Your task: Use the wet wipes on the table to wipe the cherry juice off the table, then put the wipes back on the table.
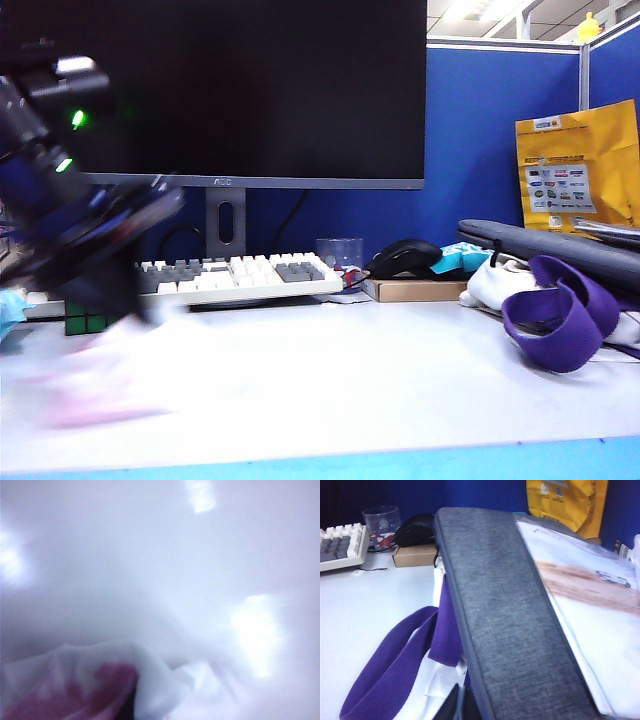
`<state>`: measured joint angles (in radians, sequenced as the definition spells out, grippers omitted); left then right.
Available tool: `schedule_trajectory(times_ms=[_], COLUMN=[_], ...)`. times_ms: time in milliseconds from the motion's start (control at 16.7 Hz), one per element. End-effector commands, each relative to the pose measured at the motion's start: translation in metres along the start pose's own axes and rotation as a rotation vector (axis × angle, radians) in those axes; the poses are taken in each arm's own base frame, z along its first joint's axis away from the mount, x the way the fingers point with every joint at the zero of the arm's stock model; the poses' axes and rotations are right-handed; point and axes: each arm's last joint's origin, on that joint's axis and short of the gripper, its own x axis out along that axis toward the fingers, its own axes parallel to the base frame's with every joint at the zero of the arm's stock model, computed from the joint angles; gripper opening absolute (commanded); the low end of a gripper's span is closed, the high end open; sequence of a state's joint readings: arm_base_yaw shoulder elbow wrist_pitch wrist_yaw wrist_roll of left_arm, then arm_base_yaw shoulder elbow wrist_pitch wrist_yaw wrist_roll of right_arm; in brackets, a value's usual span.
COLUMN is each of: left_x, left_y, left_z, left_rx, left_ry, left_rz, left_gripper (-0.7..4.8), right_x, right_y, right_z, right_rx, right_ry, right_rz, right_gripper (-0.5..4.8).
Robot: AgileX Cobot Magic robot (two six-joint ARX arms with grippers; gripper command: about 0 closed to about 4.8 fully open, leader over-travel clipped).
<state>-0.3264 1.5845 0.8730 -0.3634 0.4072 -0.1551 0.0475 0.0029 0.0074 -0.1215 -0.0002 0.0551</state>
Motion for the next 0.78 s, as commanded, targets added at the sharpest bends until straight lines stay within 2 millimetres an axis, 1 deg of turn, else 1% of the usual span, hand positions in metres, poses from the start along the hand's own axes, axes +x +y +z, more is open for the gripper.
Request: schedule_trajectory(times_ms=[60,180,240,300,420,480,540,600,720,780], left_x=[-0.004,-0.002,0.0,0.001,0.005,0.009,0.013,0.016,0.022,0.025], left_y=[-0.005,0.0,0.004,0.008,0.018,0.022,0.024,0.024,0.016,0.008], left_z=[0.015,0.021,0.022,0.022,0.02,0.019,0.018,0.018,0.019,0.018], left_rx=[0.021,0.017,0.017,0.027,0.079,0.104,0.111,0.103,0.083,0.084], left_ry=[-0.081,-0.097,-0.09,-0.063,0.051,0.096,0.11,0.112,0.122,0.13], left_rz=[-0.09,0.089,0.217,0.335,0.591,0.665,0.669,0.603,0.406,0.324], left_gripper=[-0.06,-0.06,-0.06,-0.06,-0.06,-0.06,-0.06,-0.06,-0.06,-0.06], right_x=[0.0,0.0,0.0,0.0,0.0,0.0,0.0,0.0,0.0,0.0], right_y=[0.0,0.0,0.0,0.0,0.0,0.0,0.0,0.0,0.0,0.0], right_z=[0.0,0.0,0.0,0.001,0.0,0.001,0.0,0.001,0.001,0.001], right_rx=[-0.003,-0.003,-0.003,-0.003,-0.003,-0.003,-0.003,-0.003,-0.003,-0.003], right_ry=[-0.011,-0.011,-0.011,-0.011,-0.011,-0.011,-0.011,-0.011,-0.011,-0.011], right_rz=[0.0,0.0,0.0,-0.001,0.0,0.0,0.0,0.0,0.0,0.0], right_gripper=[-0.01,-0.01,-0.01,-0.01,-0.01,-0.01,-0.01,-0.01,-0.01,-0.01])
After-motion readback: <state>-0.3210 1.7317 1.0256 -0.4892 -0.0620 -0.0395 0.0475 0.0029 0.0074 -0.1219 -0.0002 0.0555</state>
